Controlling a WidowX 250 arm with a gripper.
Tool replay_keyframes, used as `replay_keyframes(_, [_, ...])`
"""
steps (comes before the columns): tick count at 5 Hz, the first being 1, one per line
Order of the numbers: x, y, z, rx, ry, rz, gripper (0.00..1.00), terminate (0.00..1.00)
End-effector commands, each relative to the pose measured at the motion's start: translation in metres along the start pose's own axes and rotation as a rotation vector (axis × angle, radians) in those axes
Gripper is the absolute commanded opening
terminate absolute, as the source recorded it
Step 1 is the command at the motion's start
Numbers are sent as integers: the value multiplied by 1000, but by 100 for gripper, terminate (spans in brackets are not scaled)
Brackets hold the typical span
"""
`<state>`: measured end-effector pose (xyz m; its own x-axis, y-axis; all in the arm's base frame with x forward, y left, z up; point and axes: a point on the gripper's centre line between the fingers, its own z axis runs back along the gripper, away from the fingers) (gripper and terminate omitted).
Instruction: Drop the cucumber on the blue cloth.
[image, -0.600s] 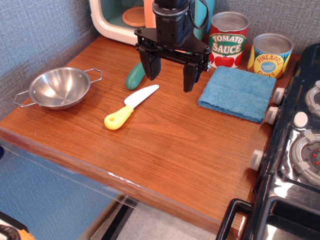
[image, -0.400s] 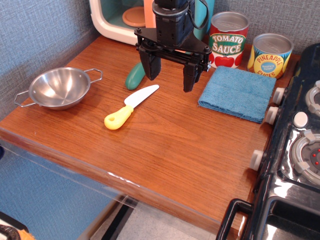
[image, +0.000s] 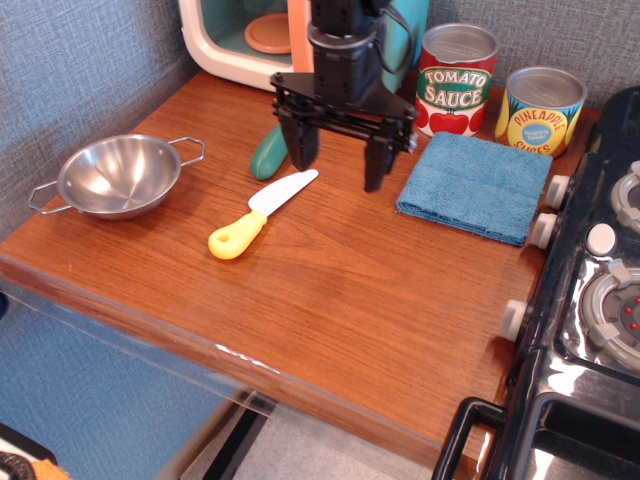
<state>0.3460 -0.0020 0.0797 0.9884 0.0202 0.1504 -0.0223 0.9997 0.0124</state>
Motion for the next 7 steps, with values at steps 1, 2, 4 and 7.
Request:
replay_keyframes(1, [51,58,-4,7,-44,192,100,0])
replay_keyframes(2, [58,84,-17,21,-32,271,100,0])
replay_keyframes(4, [62,102,-25,72,-23,295,100,0])
replay_keyframes(7, [62,100,-58,70,49,285,100,0])
